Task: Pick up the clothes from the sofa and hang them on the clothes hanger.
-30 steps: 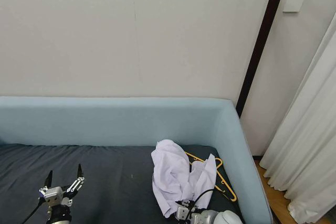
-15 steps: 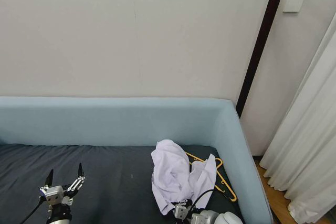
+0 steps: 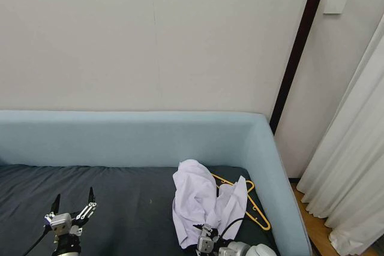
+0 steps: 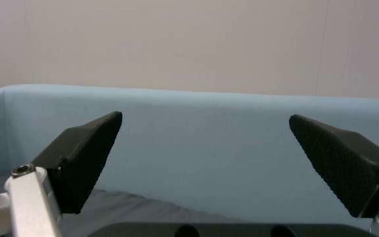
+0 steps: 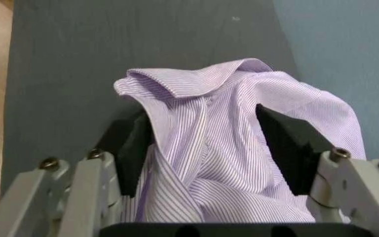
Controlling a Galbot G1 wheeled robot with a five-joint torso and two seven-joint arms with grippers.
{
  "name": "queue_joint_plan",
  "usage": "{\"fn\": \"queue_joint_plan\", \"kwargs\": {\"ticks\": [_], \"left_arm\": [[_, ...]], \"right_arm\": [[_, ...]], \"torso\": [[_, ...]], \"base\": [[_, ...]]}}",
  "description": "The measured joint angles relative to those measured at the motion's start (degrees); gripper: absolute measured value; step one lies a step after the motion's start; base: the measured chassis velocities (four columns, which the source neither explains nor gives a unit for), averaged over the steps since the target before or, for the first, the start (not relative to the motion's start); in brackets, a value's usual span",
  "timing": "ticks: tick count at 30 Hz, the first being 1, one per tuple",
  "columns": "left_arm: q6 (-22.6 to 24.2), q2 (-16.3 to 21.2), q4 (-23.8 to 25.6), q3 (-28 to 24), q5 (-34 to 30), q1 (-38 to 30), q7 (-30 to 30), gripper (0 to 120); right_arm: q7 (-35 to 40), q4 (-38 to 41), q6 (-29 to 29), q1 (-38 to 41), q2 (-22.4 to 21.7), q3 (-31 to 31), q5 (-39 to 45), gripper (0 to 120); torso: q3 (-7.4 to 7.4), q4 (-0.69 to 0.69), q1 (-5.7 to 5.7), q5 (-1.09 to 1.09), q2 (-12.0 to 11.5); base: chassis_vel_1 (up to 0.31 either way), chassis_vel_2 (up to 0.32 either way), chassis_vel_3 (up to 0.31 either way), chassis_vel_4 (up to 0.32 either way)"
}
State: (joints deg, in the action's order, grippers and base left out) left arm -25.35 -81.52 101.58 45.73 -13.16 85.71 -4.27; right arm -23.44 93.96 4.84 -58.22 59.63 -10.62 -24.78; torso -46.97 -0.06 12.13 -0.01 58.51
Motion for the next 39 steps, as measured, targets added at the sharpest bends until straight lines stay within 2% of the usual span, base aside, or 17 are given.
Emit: {"fn": "queue_joint_plan", "kwargs": {"ticks": [2,3,7,9,12,14,17,20,22,23,25,28,29,31,34,35,39], "left_arm": [[0.0,-0.2,0.2,0.1,0.0,0.1,0.0,100],[0.0,-0.2,0.2,0.1,0.0,0.1,0.0,100],[-0.1,-0.8,0.7,0.2,0.2,0.5,0.0,100],[-0.2,-0.9,0.8,0.2,0.2,0.6,0.0,100],[-0.2,-1.0,1.5,0.3,0.2,1.0,0.0,100],[-0.2,-1.0,1.7,0.3,0.2,1.1,0.0,100],[-0.2,-1.0,2.2,0.4,0.2,1.4,0.0,100],[-0.2,-1.0,2.5,0.3,0.2,1.6,0.0,100],[-0.2,-1.0,2.9,0.2,0.2,1.8,0.0,100],[-0.2,-1.0,3.1,0.1,0.3,1.9,0.0,100],[-0.2,-1.0,3.1,0.0,0.3,1.9,0.0,100],[-0.2,-0.7,3.2,-1.1,0.8,1.8,0.0,100],[-0.2,-0.7,3.2,-1.1,0.8,1.8,0.0,100],[-0.8,-0.3,2.6,-1.9,0.7,1.4,0.4,100],[-2.5,0.9,0.9,-3.5,-1.8,-0.1,3.0,100],[-2.5,0.9,0.9,-3.5,-1.8,-0.1,3.0,100],[-6.2,2.5,-2.8,-6.1,-7.0,-2.8,10.1,100]], "right_arm": [[-0.1,-0.2,-0.2,0.1,0.0,0.0,-0.1,53],[-0.1,-0.2,-0.2,0.1,0.0,0.0,-0.1,53],[-0.4,-0.7,-2.2,0.1,-0.1,0.6,-0.1,33],[-0.4,-0.7,-2.8,0.1,-0.1,0.8,0.1,30],[-0.5,-0.7,-4.8,-0.1,-0.1,1.5,3.3,15],[-0.5,-0.6,-5.6,-0.2,-0.2,1.7,5.1,11],[-0.8,0.2,-6.8,-0.4,-0.6,2.7,9.4,0],[-0.7,1.1,-6.9,-0.5,-1.0,3.6,12.0,0],[-0.2,2.0,-6.9,-0.5,-1.4,4.4,15.6,0],[0.5,3.3,-7.0,-0.5,-1.7,5.1,20.8,0],[0.7,3.7,-7.1,-0.4,-1.8,5.3,23.1,0],[2.1,7.8,-7.5,1.1,-2.3,7.0,40.7,0],[2.1,7.8,-7.5,1.1,-2.3,7.0,40.7,0],[3.4,10.3,-7.4,2.4,-2.9,7.9,49.1,0],[5.7,14.4,-5.8,4.8,-4.5,9.1,60.2,0],[5.7,14.4,-5.8,4.8,-4.5,9.1,60.2,0],[6.1,17.9,-4.8,9.4,-7.4,9.8,69.2,0]], "torso": [[0.00,0.00,0.00,0.00,0.0],[0.00,0.00,0.00,0.00,0.0],[0.00,0.00,-0.01,0.00,0.0],[0.00,0.00,-0.01,0.00,0.0],[0.00,0.00,-0.01,0.00,0.0],[0.00,0.00,-0.01,0.00,0.0],[0.00,0.00,-0.01,0.00,0.0],[0.00,0.00,0.00,0.00,0.0],[0.00,0.00,0.00,0.00,0.0],[0.00,-0.01,-0.01,0.00,0.0],[0.00,-0.01,-0.01,0.01,0.0],[0.00,0.00,-0.01,0.01,0.0],[0.00,0.00,-0.01,0.01,0.0],[0.00,0.01,-0.01,0.01,0.0],[0.00,0.00,0.00,0.01,0.0],[0.00,0.00,0.00,0.01,0.0],[0.00,0.00,0.00,0.01,0.0]], "base": [[0.000,0.000,0.000,0.000],[0.000,0.000,0.000,0.000],[0.000,0.000,0.000,0.000],[0.000,0.000,0.000,0.000],[0.000,0.000,0.000,0.000],[0.000,0.000,0.000,0.000],[0.000,0.000,0.000,0.000],[0.000,0.000,0.000,0.000],[0.000,0.000,0.000,0.000],[0.000,0.000,0.000,0.000],[0.000,0.000,0.000,0.000],[0.000,0.000,0.000,0.000],[0.000,0.000,0.000,0.000],[0.000,0.000,0.000,0.000],[0.000,0.000,0.000,0.000],[0.000,0.000,0.000,0.000],[0.000,0.000,0.000,0.000]]}}
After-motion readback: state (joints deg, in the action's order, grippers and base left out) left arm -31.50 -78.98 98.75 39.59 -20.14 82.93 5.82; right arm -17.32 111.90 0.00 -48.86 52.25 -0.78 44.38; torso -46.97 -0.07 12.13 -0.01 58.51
